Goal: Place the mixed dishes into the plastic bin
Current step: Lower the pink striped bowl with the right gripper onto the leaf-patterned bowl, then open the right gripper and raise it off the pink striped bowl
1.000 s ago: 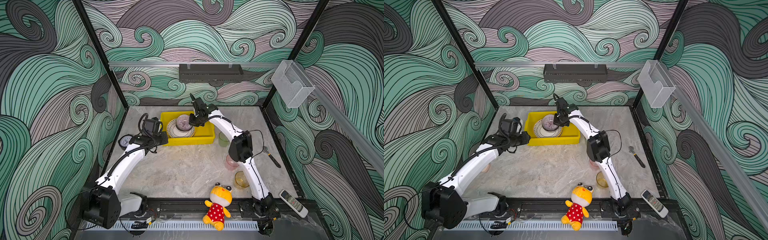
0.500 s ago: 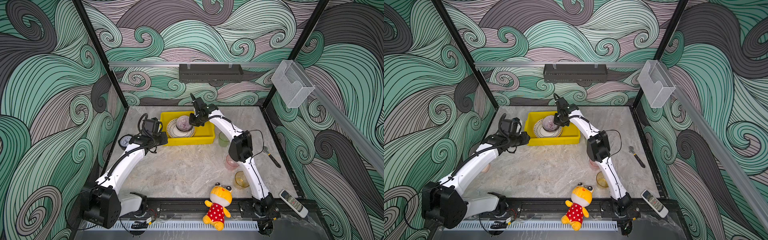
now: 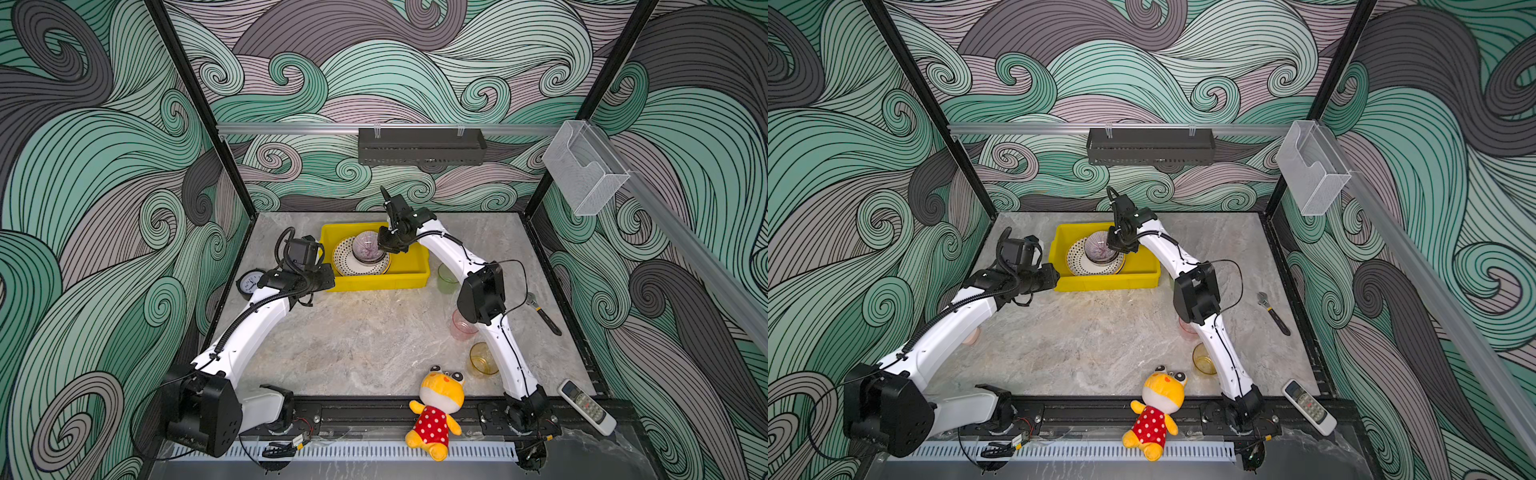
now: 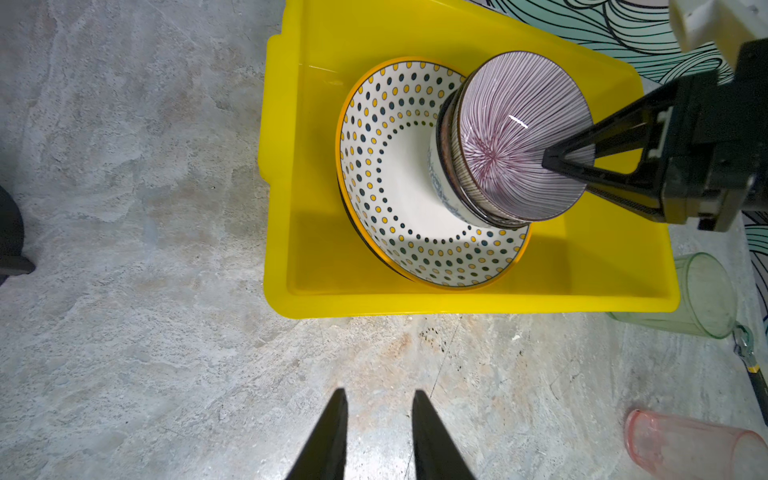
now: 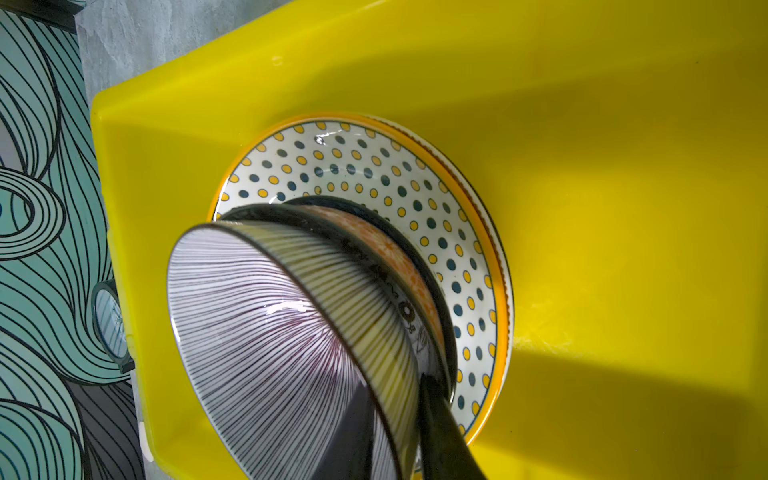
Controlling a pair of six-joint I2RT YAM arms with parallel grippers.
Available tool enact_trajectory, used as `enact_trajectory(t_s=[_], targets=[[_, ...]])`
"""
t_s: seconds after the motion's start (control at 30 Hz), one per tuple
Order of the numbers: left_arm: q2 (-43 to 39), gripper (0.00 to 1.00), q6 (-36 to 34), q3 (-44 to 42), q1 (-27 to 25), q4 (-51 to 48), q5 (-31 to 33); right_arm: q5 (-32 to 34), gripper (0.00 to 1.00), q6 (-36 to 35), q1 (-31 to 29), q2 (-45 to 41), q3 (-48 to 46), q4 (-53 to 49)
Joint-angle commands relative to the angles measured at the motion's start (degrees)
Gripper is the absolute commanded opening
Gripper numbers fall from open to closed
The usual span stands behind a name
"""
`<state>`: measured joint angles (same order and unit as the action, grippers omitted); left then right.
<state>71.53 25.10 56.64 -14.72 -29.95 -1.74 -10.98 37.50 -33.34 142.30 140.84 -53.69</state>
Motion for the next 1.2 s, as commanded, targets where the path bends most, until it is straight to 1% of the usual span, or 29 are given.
enact_trajectory(t_s=[0.0,0.33,0.87,0.97,1.17], targets=[[-0.38,0.3,0.85,1.54,0.39,-0.98,-0.46,-0.56,0.23,0.03,0.02,-3.22,1.72,-0.02],[-1.81,0.31,1.48,1.15,0.48,-1.16,-0.81,-0.95,0.27,-0.23,0.03,-4.03,1.85,-0.27],[-2.39,0.31,2.04,1.1,0.48,-1.33,-1.6,0.07,0.27,-1.76,-0.13,-6.13,1.68,-2.21],[-2.37,0.31,2.13,1.17,0.48,-1.32,-1.99,1.04,0.26,-2.4,-0.22,-6.83,1.28,-2.62],[-2.22,0.31,2.67,1.03,0.48,-1.59,-2.85,1.72,0.18,-3.13,-0.37,-7.43,-0.53,-2.65]])
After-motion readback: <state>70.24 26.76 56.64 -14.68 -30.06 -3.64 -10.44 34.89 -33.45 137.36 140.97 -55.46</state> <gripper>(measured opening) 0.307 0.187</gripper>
